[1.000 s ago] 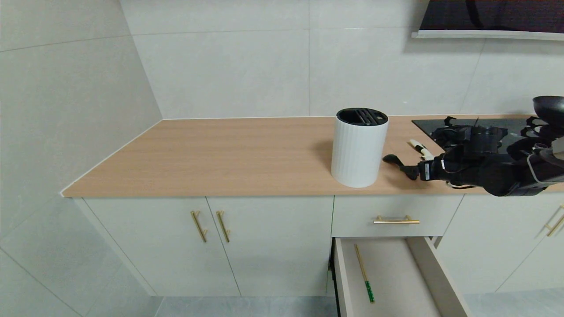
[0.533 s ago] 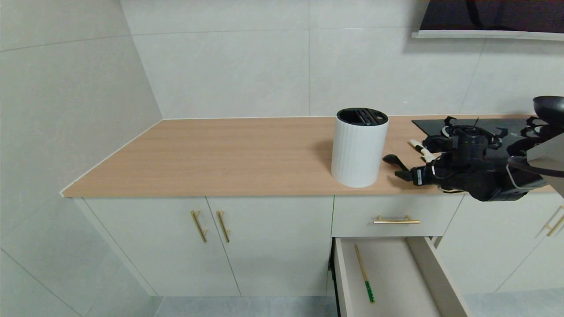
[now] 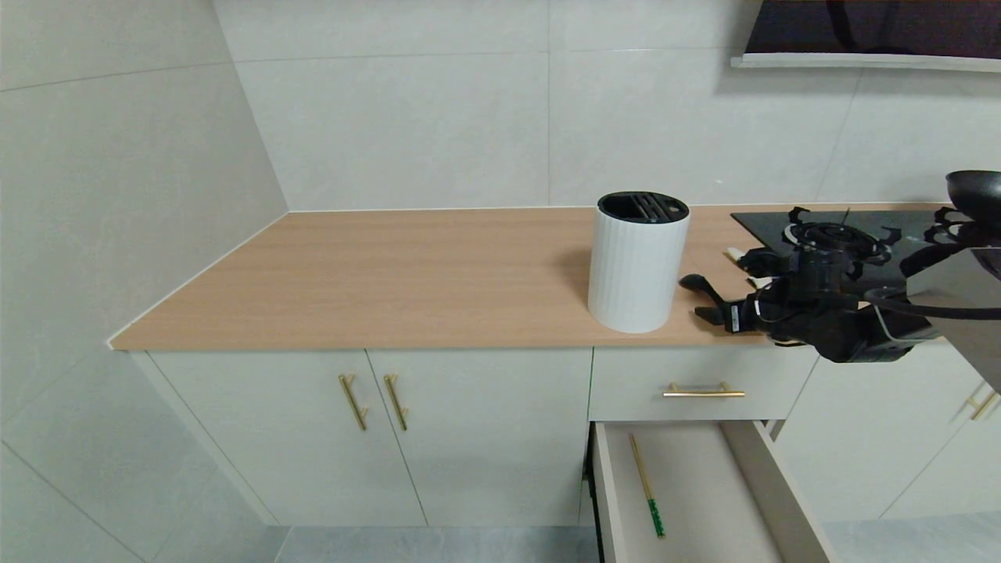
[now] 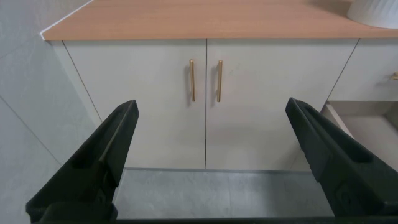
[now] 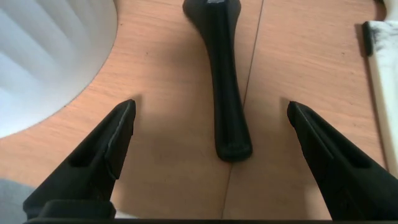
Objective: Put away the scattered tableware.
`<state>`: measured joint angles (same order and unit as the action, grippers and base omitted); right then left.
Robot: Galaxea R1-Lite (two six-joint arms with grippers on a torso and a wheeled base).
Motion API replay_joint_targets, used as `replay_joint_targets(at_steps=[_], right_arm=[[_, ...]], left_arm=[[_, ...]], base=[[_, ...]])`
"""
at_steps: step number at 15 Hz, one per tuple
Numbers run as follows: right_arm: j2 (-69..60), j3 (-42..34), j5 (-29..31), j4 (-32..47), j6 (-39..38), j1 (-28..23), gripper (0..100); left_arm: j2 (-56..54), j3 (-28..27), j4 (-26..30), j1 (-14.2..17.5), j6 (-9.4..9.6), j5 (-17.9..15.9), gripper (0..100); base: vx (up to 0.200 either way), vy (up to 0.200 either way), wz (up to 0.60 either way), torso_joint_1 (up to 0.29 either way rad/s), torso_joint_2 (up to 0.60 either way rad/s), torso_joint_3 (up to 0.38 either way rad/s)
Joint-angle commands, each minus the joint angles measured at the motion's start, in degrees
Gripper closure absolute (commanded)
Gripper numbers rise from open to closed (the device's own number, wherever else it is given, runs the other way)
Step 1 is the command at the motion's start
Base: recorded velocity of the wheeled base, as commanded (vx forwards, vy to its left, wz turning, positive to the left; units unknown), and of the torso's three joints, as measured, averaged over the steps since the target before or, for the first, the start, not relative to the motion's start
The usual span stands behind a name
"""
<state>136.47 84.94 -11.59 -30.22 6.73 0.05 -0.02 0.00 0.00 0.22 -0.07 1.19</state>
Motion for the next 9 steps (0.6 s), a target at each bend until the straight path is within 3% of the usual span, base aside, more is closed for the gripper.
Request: replay_joint_targets(at_steps=[1, 6, 7, 9], right_arm=[[0.64, 0.4, -0.01, -0.01, -0.05, 0.04, 0], [1.69, 1.1, 1.13, 0.07, 0.04, 0.04, 0], [1.87, 1.19, 1.13, 0.07, 0.04, 0.04, 100], [1.95, 1.19, 1.13, 0.07, 0.04, 0.04, 100]], left_arm=[[0.02, 0.0, 0.0, 0.04, -0.01, 0.04, 0], [0.02, 0.0, 0.09, 0.04, -0.01, 0.04, 0], [0.02, 0.0, 0.0, 0.04, -0.01, 0.04, 0], [0.02, 0.0, 0.09, 0.04, -0.01, 0.04, 0]], base=[[0.0, 0.0, 0.0, 0.0, 0.0, 0.0], [0.0, 0.0, 0.0, 0.0, 0.0, 0.0], [0.0, 0.0, 0.0, 0.0, 0.0, 0.0], [0.0, 0.0, 0.0, 0.0, 0.0, 0.0]])
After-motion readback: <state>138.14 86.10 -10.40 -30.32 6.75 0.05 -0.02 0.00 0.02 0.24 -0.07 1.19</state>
